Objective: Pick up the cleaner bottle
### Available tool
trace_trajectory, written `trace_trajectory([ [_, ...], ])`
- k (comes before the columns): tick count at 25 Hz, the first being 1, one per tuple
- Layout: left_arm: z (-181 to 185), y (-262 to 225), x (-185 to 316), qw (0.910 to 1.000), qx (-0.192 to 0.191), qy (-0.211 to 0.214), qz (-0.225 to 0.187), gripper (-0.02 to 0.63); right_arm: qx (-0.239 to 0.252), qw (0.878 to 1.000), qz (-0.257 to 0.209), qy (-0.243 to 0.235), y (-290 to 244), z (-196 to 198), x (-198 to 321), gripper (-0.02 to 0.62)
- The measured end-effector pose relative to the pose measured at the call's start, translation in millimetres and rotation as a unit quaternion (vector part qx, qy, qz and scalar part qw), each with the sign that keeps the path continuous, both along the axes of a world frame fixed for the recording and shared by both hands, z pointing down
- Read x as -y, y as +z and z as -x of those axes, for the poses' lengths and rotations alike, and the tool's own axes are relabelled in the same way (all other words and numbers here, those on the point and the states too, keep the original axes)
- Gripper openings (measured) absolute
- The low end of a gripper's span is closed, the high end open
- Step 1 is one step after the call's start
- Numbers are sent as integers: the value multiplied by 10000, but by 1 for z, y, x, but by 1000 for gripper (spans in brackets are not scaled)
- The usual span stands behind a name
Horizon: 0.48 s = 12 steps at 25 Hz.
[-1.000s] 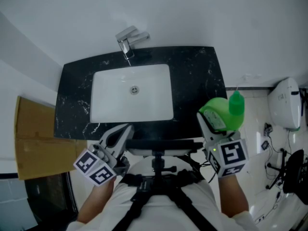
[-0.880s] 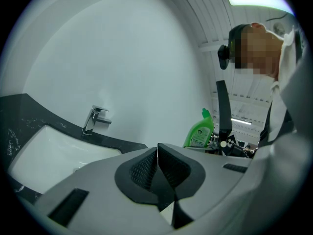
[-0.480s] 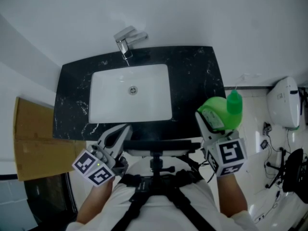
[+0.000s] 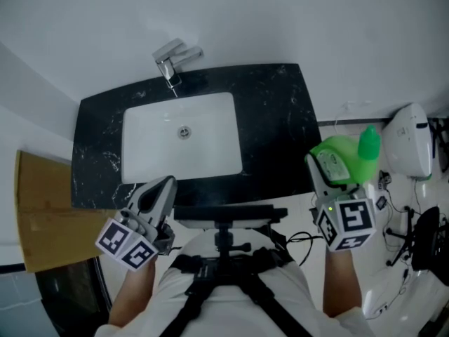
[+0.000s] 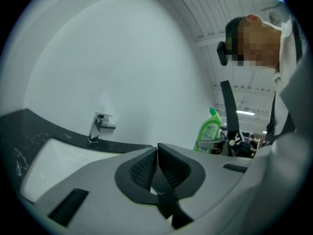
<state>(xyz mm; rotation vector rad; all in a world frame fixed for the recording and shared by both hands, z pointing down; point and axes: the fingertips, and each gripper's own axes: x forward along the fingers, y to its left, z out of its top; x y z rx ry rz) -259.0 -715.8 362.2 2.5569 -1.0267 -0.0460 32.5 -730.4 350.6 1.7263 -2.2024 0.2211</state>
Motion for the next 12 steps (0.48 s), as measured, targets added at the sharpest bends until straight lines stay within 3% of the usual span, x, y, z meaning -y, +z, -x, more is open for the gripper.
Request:
trace_trajectory([
  [3, 19, -1, 13, 9968, 612, -426, -281, 0, -21, 9997, 10, 252, 1, -19, -3, 173],
  [6, 42, -4, 23, 9904, 988, -851, -466, 0, -20, 9990, 16, 440, 2, -32, -3, 173],
  [12, 69, -7, 29, 9858, 1062, -1198, -506, 0, -6, 9985, 55, 536, 6, -40, 0, 173],
])
